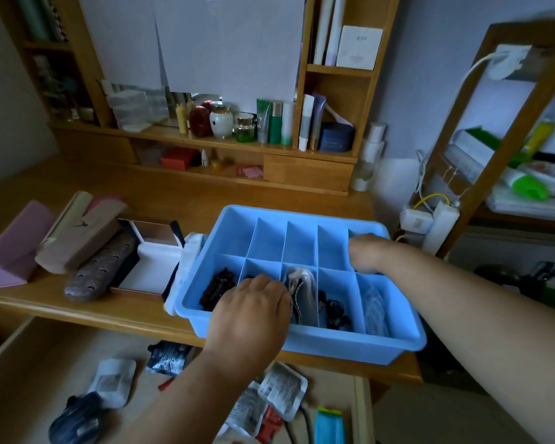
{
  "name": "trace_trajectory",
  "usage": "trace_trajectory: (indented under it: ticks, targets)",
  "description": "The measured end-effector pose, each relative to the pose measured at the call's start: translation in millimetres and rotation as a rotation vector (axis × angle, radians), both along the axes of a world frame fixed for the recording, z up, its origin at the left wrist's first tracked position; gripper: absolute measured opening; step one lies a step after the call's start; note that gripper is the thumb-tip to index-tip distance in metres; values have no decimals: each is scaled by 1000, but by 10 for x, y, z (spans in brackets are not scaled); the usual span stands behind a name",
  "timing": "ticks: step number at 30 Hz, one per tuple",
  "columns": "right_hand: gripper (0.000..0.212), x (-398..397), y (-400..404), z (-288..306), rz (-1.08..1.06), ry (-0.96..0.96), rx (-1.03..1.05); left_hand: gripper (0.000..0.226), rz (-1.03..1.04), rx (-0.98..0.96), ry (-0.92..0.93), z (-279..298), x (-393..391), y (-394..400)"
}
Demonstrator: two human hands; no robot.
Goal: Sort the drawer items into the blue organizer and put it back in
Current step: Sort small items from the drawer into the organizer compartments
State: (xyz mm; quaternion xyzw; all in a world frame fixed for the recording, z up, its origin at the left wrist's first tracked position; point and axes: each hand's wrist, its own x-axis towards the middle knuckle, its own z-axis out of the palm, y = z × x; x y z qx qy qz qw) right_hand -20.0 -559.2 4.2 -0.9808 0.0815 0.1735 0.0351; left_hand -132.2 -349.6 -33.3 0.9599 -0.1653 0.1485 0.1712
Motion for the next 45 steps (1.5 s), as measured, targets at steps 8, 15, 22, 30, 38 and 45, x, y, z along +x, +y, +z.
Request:
trace_trajectory:
  ticks: [8, 15, 22, 30, 38, 45]
  targets:
    - [85, -163, 94, -25, -259, 81, 513, 41, 1, 40, 23, -8, 7, -1]
    - [82, -285, 14, 205, 98, -36, -86, 39, -34, 57, 41, -1, 12, 27]
    - [80, -451, -414, 184, 507, -172, -262, 39, -34, 40, 18, -5, 6, 19]
    - [81, -571, -276, 80, 420, -349, -289, 27, -101, -15, -14, 32, -13, 58]
    - [26, -1684, 663, -270, 716, -876, 455, 17, -223, -341, -157, -156, -858, 625]
    - [24, -2535, 1231, -1483, 508, -261, 575, 15, 216, -151, 526, -1089, -1632, 1586]
